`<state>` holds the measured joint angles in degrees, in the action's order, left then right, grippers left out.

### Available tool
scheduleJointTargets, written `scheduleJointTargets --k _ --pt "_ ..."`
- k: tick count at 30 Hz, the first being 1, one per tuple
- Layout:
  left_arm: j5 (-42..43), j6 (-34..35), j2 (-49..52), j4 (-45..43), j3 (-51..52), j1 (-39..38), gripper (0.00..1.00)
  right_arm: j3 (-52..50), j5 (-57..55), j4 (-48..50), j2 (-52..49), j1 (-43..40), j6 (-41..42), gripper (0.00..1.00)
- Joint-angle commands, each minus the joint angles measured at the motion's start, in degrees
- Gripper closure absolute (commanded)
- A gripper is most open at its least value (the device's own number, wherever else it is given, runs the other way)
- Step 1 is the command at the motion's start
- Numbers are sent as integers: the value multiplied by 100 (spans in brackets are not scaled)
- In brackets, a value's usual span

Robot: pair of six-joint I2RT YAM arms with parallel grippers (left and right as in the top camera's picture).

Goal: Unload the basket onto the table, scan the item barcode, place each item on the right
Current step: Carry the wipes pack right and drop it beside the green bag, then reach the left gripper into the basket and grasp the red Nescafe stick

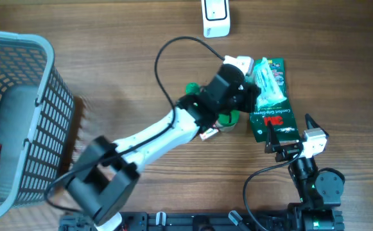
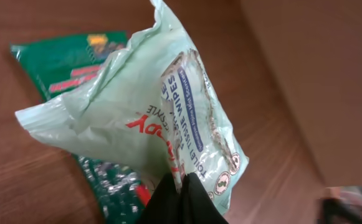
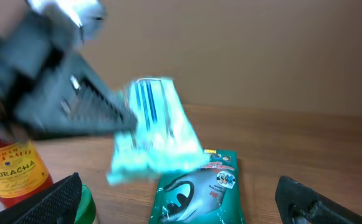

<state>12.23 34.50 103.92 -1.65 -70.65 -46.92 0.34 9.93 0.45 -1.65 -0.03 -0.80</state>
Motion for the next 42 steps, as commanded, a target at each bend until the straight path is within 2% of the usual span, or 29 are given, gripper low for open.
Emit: scheduleJointTargets --k 1,14,16,19,24,29,31,34,35,36,37,40,42 --pt "-295 -107 291 -48 -28 -72 91 -4 -96 20 24 35 -70 0" --pt "-361 -120 280 153 -39 -81 93 -4 -96 17 24 35 -68 0" --pt "-632 -149 70 267 -144 -52 91 -4 -96 17 24 35 -68 0" --pt "-717 -601 -374 538 -361 0 90 -4 -96 20 24 35 -68 0" --pt "-2081 -1178 -1451 1980 -774 107 86 -4 -96 17 24 35 -68 0" --pt "-3270 -1180 -2594 3091 -791 573 80 -4 -96 20 24 35 -70 0" --pt "-3731 -1178 -3010 3484 -791 999 75 -4 -96 20 24 35 -70 0" --pt "-3891 -1128 -3488 3832 -791 1982 50 -4 -96 17 24 35 -66 0" --pt "-3888 -1014 -3635 3930 -791 2426 43 -4 -96 20 24 35 -68 0" --pt "-3884 -916 -3744 4009 -791 2800 42 -4 -96 17 24 35 -70 0" --pt "-3871 -732 -3858 4111 -791 3279 39 -4 -96 20 24 35 -68 0" --pt "-3838 142 -4065 4509 -791 4625 12 -4 -96 17 24 35 -68 0" --pt "-3554 761 -4100 4822 -791 5584 4 -4 -96 20 24 35 -68 0"
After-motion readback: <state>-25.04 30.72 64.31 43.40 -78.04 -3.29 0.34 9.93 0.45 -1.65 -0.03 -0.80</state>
